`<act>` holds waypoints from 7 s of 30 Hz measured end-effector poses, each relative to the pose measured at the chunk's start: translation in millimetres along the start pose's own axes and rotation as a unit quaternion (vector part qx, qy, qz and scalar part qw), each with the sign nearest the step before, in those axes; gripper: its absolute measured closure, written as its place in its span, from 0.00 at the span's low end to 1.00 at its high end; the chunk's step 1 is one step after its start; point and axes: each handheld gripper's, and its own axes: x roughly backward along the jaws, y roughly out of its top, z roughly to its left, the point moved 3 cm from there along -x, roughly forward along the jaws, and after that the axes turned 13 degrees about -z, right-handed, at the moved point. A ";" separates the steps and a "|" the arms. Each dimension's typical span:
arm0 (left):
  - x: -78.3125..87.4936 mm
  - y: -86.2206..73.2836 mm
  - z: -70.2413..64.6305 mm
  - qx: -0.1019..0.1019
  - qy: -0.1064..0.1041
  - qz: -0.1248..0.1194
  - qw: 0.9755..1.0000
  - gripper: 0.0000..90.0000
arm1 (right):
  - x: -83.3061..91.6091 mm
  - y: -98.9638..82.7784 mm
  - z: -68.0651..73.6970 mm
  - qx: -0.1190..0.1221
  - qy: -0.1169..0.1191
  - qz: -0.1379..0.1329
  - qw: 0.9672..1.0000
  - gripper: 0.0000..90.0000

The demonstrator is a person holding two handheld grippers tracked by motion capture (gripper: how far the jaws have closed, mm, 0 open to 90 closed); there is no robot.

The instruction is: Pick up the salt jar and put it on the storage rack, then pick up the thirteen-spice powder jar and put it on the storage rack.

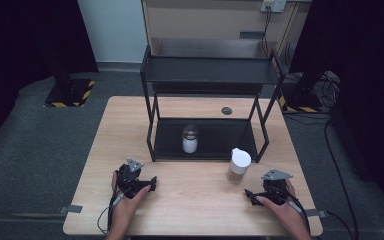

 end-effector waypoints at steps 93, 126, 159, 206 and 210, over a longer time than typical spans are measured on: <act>0.3 -0.3 -0.9 0.000 0.002 -0.001 1.000 0.00 | -13.6 57.9 17.0 0.017 0.051 -0.036 0.998 0.16; 0.4 -0.5 -1.2 -0.001 0.002 -0.001 1.000 0.00 | -25.3 63.3 29.1 0.022 0.028 -0.045 0.998 0.35; 0.7 -0.7 -1.6 0.000 0.003 -0.001 1.000 0.00 | -40.6 107.9 33.1 -0.009 0.000 -0.050 0.999 0.35; 0.8 -0.8 -1.9 0.000 0.003 -0.001 1.000 0.00 | -92.5 146.5 34.8 -0.022 -0.034 -0.051 0.998 0.35; 0.8 -0.8 -2.0 0.000 0.004 -0.001 1.000 0.00 | -97.5 147.4 35.7 -0.022 -0.035 -0.049 0.998 0.35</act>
